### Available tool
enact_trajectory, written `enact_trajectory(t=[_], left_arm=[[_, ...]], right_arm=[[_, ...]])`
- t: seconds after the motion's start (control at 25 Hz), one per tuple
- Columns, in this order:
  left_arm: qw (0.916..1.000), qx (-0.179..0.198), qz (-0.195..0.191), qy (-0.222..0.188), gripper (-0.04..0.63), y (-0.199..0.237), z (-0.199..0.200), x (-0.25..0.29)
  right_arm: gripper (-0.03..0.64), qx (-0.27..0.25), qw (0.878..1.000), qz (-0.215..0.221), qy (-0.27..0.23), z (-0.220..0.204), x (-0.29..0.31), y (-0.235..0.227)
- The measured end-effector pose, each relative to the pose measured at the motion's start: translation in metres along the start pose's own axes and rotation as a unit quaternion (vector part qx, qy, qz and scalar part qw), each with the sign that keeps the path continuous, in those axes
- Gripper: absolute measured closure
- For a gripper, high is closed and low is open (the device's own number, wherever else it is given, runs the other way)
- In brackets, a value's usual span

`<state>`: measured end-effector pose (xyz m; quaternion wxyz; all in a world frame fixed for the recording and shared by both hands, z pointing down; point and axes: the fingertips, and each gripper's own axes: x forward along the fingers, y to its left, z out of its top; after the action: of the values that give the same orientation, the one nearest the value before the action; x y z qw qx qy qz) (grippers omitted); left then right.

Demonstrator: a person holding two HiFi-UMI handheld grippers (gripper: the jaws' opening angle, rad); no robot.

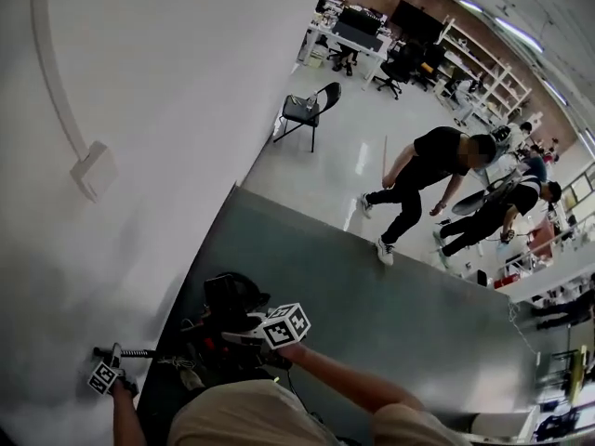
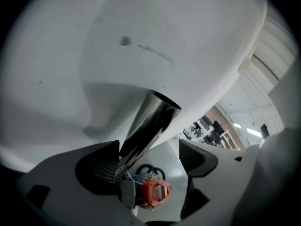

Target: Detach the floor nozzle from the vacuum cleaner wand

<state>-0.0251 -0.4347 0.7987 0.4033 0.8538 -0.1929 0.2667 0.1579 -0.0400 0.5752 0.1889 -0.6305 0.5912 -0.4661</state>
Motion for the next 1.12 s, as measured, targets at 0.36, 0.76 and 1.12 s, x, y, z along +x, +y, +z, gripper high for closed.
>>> enact_trajectory(t=[0.36, 0.76, 1.12], left_arm=[[0.9985, 0.037, -0.014, 0.037, 0.21, -0.077, -0.044, 0.05], [0.9941, 0.043, 0.079, 0.061, 0.21, -0.059, -0.044, -0.016], [0.997, -0.007, 0.051, 0.058, 0.21, -0.116, -0.078, -0.046]], right_arm=[[0.391, -0.031, 0.998, -0.031, 0.038, 0.024, -0.105, -0.077], [0.391, 0.023, 0.999, -0.03, 0.018, 0.006, -0.11, -0.097], [0.391, 0.009, 0.999, -0.013, 0.041, 0.004, -0.111, -0.103]])
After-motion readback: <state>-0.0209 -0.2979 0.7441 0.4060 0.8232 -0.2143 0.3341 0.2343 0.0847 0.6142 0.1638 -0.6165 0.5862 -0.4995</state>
